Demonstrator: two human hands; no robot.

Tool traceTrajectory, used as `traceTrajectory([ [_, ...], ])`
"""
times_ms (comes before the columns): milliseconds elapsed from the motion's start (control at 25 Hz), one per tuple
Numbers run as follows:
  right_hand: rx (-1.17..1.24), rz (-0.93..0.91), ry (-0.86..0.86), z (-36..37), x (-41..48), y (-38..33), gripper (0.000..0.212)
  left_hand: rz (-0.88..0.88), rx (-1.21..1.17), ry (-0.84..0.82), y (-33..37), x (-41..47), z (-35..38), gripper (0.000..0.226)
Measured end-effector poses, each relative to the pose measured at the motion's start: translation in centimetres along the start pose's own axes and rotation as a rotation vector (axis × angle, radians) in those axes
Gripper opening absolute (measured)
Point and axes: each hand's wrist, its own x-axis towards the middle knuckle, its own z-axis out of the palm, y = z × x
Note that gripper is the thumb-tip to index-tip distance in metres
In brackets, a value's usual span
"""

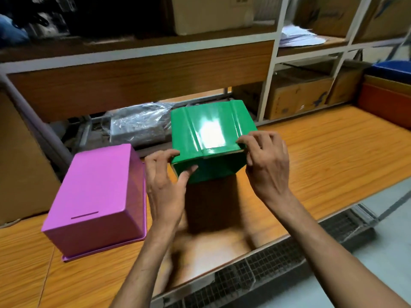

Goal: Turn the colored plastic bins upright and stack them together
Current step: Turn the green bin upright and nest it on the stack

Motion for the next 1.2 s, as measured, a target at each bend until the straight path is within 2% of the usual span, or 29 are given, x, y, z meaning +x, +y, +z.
traceTrajectory([
  [80, -0.012, 0.03, 0.023, -0.9, 2.1, 1.3, 0.024, -0.084, -0.078, 0.019, -0.7, -0.1, 1.0, 0.031],
  [200, -0.034, 0.063, 0.023, -1.6, 4.2, 2.7, 0.033, -0.099, -0.139, -0.021, -0.5, -0.2, 2.5, 0.019],
  [480, 0.0, 0.164, 0.056, -1.3, 5.3, 6.6, 0.032, -0.144, 0.002, -0.193, -0.1, -1.4, 5.2, 0.012],
  [600, 0.025, 0.102, 0.045, -0.3, 5.2, 7.6, 0.042, -0.095, 0.091, -0.175, 0.0, -1.0, 6.0, 0.011],
  [680, 0.075, 0.115, 0.041, -0.1, 4.4, 7.5, 0.058, -0.069, 0.12, -0.131, 0.1, 0.0, 6.1, 0.009],
  [760, 0.132, 0.197, 0.054, -0.1, 2.4, 6.7, 0.078, -0.102, 0.114, -0.087, -0.4, 0.9, 6.0, 0.009],
  [840, 0.279, 0.371, 0.053, -0.3, -0.3, 5.4, 0.09, -0.155, 0.1, -0.06, -1.3, 1.4, 5.9, 0.009],
  [920, 0.449, 0.533, -0.012, -0.2, -2.8, 3.7, 0.09, -0.212, 0.09, -0.028, -2.1, 1.6, 6.0, 0.01],
  [960, 0.481, 0.556, -0.047, -0.1, -3.9, 2.8, 0.086, -0.245, 0.091, -0.006, -2.5, 1.5, 6.0, 0.011],
  [1120, 0.379, 0.387, -0.093, 0.4, -6.3, 0.4, 0.067, -0.482, -0.022, 0.085, -4.3, 1.1, 6.8, 0.014],
  [1200, 0.367, 0.299, -0.125, 0.2, -5.9, 0.0, 0.076, -0.568, -0.159, 0.09, -6.1, 0.4, 7.1, 0.013],
])
